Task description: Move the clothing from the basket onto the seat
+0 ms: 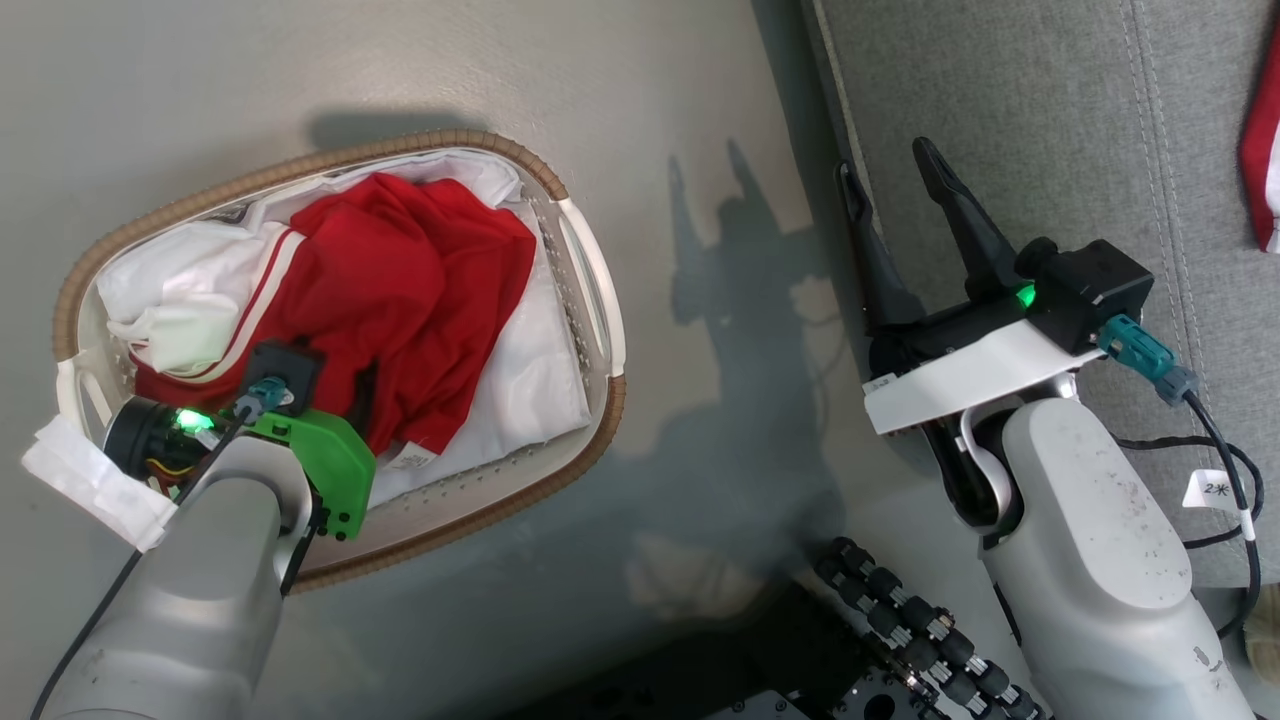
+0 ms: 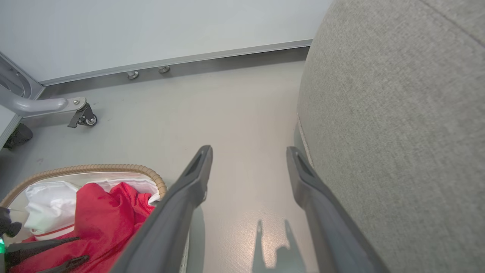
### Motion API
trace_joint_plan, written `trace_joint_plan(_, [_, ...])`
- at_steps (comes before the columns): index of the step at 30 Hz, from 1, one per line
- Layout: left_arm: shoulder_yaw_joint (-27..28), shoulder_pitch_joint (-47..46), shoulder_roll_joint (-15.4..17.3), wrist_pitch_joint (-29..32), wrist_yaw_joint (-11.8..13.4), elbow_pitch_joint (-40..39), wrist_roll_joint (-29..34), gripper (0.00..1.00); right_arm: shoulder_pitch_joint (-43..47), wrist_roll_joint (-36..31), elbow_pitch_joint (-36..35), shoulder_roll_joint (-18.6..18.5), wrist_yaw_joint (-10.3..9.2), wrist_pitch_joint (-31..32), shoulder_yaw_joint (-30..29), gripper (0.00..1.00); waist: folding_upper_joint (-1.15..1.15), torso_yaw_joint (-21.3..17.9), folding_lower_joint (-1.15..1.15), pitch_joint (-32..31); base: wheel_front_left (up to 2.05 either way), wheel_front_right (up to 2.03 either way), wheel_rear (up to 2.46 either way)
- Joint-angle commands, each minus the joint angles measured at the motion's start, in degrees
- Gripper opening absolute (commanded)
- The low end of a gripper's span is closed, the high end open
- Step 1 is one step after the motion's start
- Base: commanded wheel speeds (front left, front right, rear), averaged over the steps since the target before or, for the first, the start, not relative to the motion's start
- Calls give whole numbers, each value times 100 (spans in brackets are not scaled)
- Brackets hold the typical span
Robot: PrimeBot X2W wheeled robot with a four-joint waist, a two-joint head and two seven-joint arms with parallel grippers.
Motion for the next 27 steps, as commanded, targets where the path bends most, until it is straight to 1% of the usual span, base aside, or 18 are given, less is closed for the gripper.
trace_joint_plan(1, [-44,-73,-24,5,-17,47,-32,0,-46,27,38,-16,-6,-2,12,100,0,10,-1,-50,0,0,0])
trace_joint_plan(3, [-93,-75,-61,5,-17,88,-97,0,-67,55,70,-16,-6,-1,32,100,0,19,-1,-132,0,0,0])
trace_joint_plan(7, [-73,71,-110,5,-17,-82,-226,0,-73,69,140,-16,-7,-2,26,100,0,58,-1,-405,0,0,0])
trace_joint_plan(15, [181,582,-233,4,-17,-725,-249,0,132,-17,366,-18,-6,-1,0,100,0,241,-1,-1246,0,0,0])
trace_joint_plan(19, [427,945,-318,4,-17,-1106,-177,0,288,-115,526,-19,-6,-1,-52,100,0,403,-1,-1732,0,0,0])
trace_joint_plan(27, [935,1737,-590,3,-17,-1991,92,0,705,-266,804,-19,-6,-1,-188,100,0,756,-1,-2741,0,0,0])
